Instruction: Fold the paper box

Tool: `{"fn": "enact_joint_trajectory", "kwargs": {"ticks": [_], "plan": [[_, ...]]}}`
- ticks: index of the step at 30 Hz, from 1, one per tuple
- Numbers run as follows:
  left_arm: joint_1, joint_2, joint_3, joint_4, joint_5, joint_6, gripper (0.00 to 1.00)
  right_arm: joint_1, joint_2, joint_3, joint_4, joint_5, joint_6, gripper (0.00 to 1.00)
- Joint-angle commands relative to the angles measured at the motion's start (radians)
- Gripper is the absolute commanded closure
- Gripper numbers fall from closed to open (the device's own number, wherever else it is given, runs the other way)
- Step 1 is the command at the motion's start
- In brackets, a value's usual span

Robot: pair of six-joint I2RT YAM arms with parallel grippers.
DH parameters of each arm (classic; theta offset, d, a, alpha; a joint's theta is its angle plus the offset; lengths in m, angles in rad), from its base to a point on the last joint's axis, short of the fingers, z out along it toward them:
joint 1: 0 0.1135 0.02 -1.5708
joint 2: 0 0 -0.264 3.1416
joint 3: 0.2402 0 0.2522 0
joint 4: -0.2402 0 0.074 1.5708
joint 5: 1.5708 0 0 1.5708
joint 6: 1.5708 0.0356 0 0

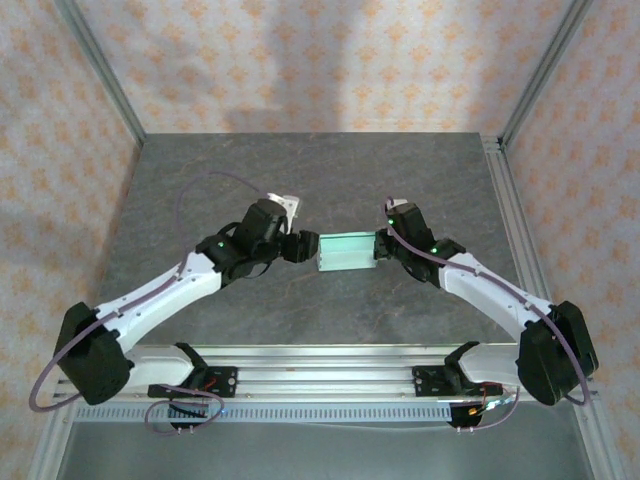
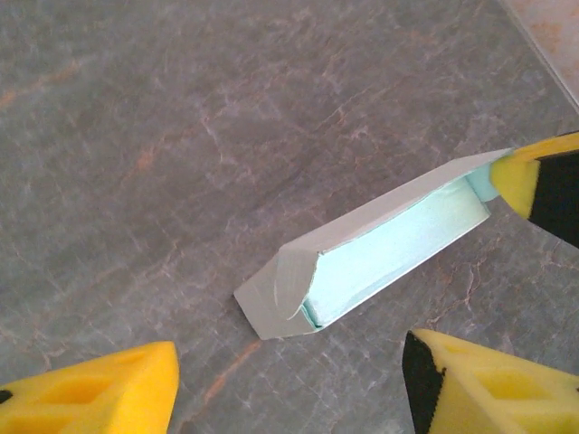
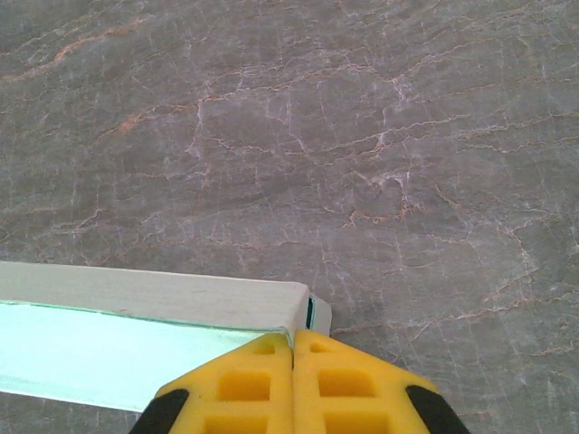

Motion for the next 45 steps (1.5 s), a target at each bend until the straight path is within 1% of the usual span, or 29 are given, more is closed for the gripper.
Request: {"fn": "enact_joint_trajectory", "kwargs": {"ticks": [1, 6, 10, 11, 19, 25, 31, 34, 36, 40, 45], "plan": [[-0.01, 0.052, 0.058, -0.103, 0.031, -0.079, 0.4, 0.005, 0.012, 0.033, -0.036, 0.022, -0.009, 1.0], [-0.013, 0.13, 0.12, -0.114, 0.093, -0.077, 0.51, 0.007, 0.014, 0.044, -0.054, 0.023, -0.016, 1.0], [-0.014, 0.183, 0.158, -0.149, 0.07, -0.04, 0.62, 0.006, 0.013, 0.045, -0.05, 0.018, -0.012, 1.0], [-0.014, 0.193, 0.164, -0.155, 0.062, -0.04, 0.63, 0.006, 0.012, 0.044, -0.048, 0.014, -0.011, 1.0], [-0.013, 0.247, 0.211, -0.164, 0.04, -0.043, 0.67, 0.006, 0.017, 0.043, -0.034, -0.002, -0.007, 1.0], [-0.012, 0.288, 0.254, -0.202, 0.041, -0.058, 0.73, 0.006, 0.018, 0.046, -0.029, -0.013, -0.001, 1.0], [-0.013, 0.312, 0.268, -0.218, 0.051, -0.08, 0.75, 0.007, 0.018, 0.046, -0.029, -0.016, 0.002, 1.0], [-0.013, 0.318, 0.268, -0.232, 0.033, -0.075, 0.75, 0.006, 0.021, 0.051, -0.029, -0.017, 0.002, 1.0], [-0.013, 0.321, 0.273, -0.249, 0.023, -0.074, 0.82, 0.006, 0.023, 0.052, -0.031, -0.016, 0.002, 1.0], [-0.013, 0.331, 0.297, -0.277, 0.041, -0.09, 0.83, 0.007, 0.024, 0.056, -0.031, -0.02, 0.004, 1.0], [-0.013, 0.351, 0.337, -0.312, 0.061, -0.161, 0.83, 0.007, 0.024, 0.058, -0.03, -0.021, 0.005, 1.0]]}}
